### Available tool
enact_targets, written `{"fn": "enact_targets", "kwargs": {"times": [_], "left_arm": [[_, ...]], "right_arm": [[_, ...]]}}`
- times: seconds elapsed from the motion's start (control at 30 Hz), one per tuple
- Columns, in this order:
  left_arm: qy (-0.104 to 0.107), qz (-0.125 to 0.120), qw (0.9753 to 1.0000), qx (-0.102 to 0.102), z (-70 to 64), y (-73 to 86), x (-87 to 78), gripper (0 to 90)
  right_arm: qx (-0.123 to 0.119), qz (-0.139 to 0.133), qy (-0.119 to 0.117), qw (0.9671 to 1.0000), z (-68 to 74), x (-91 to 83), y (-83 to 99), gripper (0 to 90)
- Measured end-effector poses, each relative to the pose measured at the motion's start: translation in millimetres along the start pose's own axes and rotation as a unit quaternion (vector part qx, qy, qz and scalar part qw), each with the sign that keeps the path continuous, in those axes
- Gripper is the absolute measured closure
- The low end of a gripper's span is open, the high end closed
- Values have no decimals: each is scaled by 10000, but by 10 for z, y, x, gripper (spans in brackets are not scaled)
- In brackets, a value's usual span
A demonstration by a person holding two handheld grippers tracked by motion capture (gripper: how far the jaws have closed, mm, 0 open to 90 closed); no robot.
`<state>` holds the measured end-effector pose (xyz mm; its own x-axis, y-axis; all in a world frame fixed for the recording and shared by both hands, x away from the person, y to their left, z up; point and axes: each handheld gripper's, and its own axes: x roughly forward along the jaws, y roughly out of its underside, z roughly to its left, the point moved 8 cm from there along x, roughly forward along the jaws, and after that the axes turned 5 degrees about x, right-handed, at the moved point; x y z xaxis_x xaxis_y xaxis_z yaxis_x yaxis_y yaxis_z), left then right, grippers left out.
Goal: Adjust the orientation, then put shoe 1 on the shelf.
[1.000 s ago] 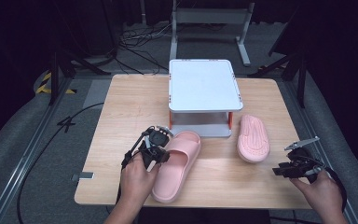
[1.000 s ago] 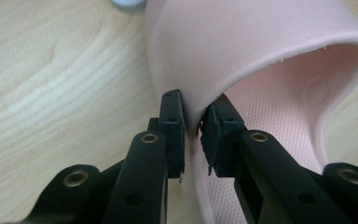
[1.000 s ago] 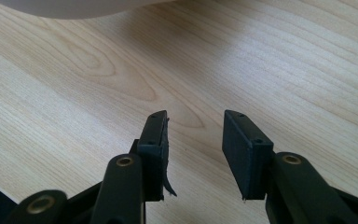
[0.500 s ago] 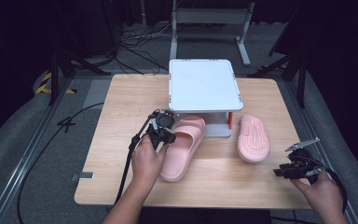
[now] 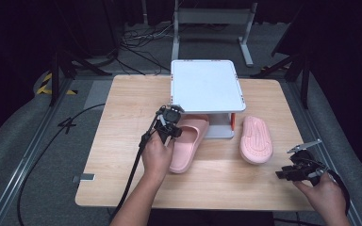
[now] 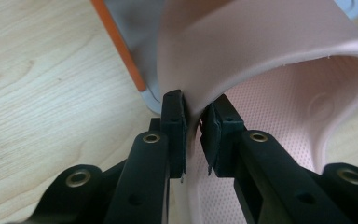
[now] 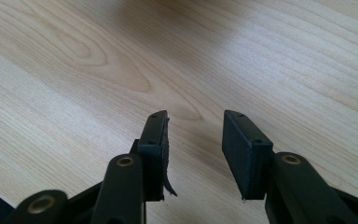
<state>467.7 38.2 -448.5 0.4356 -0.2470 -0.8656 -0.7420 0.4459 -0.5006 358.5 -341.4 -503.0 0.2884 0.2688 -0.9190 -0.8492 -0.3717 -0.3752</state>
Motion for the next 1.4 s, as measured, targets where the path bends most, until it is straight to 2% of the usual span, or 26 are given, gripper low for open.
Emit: {"fn": "enact_targets", "kwargs": {"times": [0.1,0.27,0.37,0.47,0.57,0.7,0.87,0.97,1.13,1.17,1.3,1.4], "left_arm": [[-6,-28,9999,-106,35,2,43,786],[192,96,9996,-196,20,62,163,741],[377,21,9989,-294,19,72,147,676],[389,12,9988,-303,36,87,90,574],[436,4,9987,-276,46,105,30,542],[507,26,9987,-94,49,197,-119,524],[635,97,9974,313,5,397,-365,491],[675,167,9964,488,-36,530,-477,492],[832,447,9928,740,-137,799,-549,503],[929,560,9910,786,-173,870,-548,503],[1085,817,9872,830,-259,1052,-517,535],[1206,1226,9814,849,-304,1177,-412,566]], "right_arm": [[7,15,1,10000,2,-1,3,615],[-8,4,-2,10000,7,1,-2,617],[-13,13,-1,10000,8,3,-1,621],[-31,16,-1,10000,8,8,-3,620],[-48,17,8,10000,11,8,-6,618],[-15,-21,15,10000,13,2,-16,614],[-32,-25,16,10000,13,4,-33,613],[-40,-14,23,10000,13,3,-23,613],[9,-37,38,10000,15,-17,-11,613],[-7,-39,37,10000,18,-17,-10,613],[-54,-36,34,10000,31,-16,-17,612],[-28,-43,39,10000,19,-21,-24,611]]}}
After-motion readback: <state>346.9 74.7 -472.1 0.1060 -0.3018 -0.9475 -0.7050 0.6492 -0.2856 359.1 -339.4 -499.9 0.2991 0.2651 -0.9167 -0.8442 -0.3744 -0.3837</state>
